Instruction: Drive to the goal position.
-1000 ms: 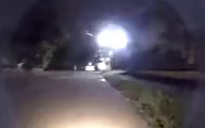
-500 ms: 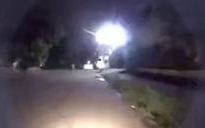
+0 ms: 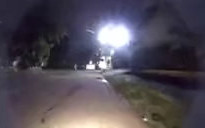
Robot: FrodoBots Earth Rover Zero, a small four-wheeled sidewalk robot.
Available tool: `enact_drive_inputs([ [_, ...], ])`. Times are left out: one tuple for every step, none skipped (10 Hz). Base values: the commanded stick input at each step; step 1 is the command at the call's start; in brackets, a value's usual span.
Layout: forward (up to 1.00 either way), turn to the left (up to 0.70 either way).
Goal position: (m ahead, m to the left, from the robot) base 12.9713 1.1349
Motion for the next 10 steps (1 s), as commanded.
enact_drive_inputs([
  [0.7,0.0],
  [0.7,0.0],
  [0.7,0.0],
  [0.7,0.0],
  [0.7,0.0],
  [0.7,0.0],
  [0.69,0.0],
  [0.7,0.0],
  [0.7,0.0],
  [0.7,0.0],
])
